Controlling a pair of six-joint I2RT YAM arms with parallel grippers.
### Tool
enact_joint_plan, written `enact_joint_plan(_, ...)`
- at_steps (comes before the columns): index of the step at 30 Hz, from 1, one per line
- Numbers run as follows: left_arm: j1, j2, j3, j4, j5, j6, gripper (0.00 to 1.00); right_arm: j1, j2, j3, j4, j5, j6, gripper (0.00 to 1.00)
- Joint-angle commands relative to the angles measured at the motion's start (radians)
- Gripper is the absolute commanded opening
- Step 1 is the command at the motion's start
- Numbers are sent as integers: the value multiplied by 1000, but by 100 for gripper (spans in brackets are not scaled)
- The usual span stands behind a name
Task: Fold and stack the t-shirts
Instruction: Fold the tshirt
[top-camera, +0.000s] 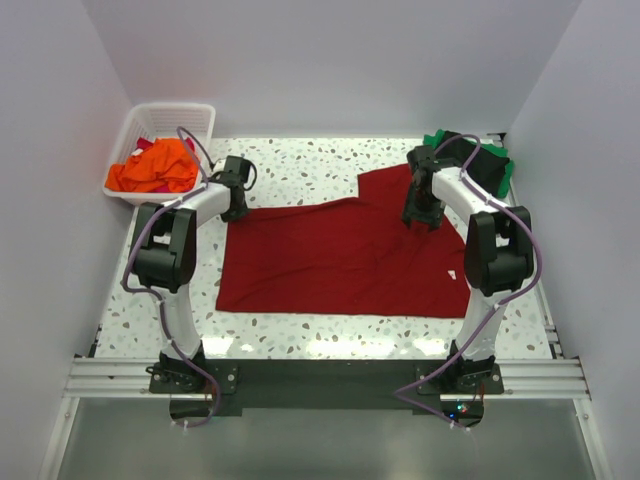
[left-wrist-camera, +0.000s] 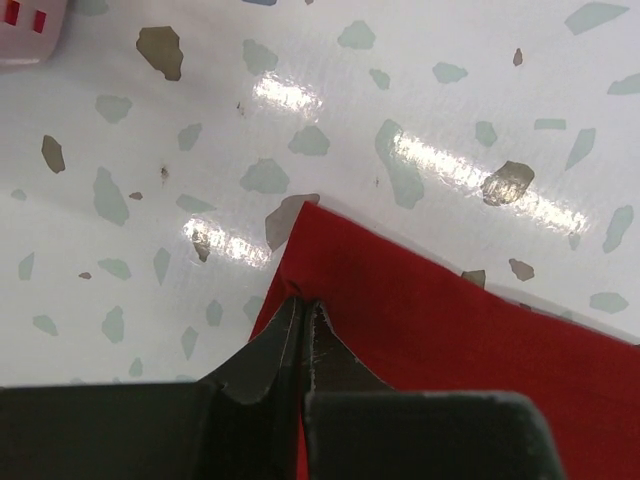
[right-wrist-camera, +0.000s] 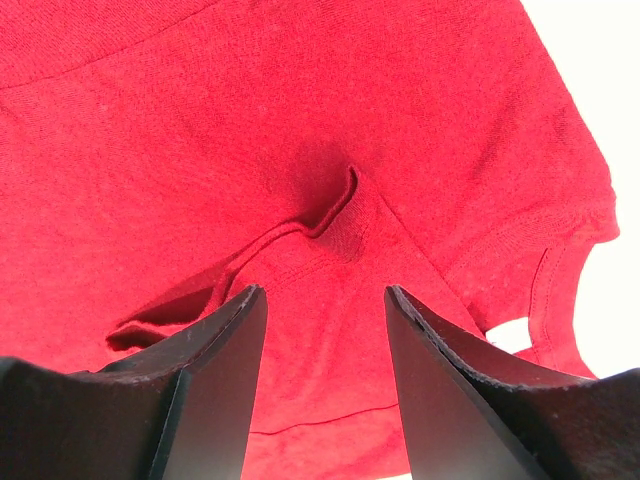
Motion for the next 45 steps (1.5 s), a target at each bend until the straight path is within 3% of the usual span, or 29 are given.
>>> enact_joint_plan(1, 12, -10, 41, 16, -38, 0, 0, 3, -26, 32, -13, 25, -10, 54)
enact_joint_plan(18, 12, -77, 101, -25, -36, 7, 0, 3, -22, 80, 14, 35, 2, 56)
enact_joint_plan(24, 10, -123, 66, -2, -6, 16, 0, 3, 87, 284, 45, 104, -24, 61)
enact_joint_plan(34, 12, -163, 55, -20, 37, 41, 0, -6, 452, 741, 27, 149, -94, 61)
enact_joint_plan(45, 10, -160, 55, -43, 57, 58, 0, -10, 498, 720, 250, 167, -146, 60)
